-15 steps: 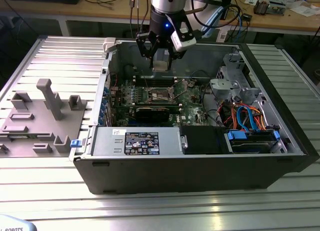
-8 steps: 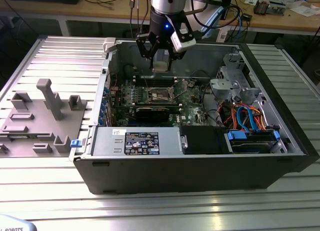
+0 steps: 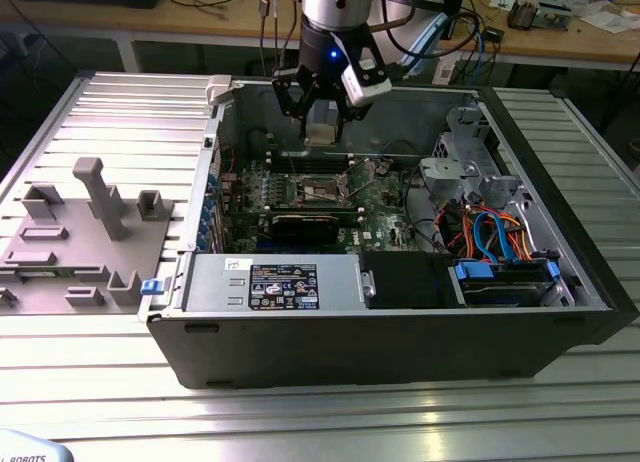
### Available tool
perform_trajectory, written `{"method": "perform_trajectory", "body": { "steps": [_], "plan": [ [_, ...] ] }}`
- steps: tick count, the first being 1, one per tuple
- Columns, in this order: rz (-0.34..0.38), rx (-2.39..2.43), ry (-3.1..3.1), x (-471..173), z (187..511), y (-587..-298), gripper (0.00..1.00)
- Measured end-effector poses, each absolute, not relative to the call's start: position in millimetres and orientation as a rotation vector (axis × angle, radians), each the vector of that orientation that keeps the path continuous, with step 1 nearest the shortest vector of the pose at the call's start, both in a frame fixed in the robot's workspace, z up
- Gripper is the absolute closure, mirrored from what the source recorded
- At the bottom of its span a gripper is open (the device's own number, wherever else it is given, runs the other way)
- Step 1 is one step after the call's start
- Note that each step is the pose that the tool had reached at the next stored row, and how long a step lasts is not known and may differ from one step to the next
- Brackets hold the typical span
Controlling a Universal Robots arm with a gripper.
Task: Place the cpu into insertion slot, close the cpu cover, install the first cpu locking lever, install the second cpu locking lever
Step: 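Place the cpu into insertion slot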
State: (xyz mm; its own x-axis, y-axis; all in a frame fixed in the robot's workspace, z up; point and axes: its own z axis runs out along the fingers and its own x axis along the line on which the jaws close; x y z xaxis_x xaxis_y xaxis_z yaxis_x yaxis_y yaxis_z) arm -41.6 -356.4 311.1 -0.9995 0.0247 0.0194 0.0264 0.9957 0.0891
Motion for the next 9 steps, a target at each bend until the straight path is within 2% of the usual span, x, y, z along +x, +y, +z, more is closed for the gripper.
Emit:
{"method": "perform_trajectory", "body": {
  "steps": [9],
  "plan": [
    [-0.140,-0.040,-3.120,-41.6,309.3,-356.4,0.45]
  ]
}}
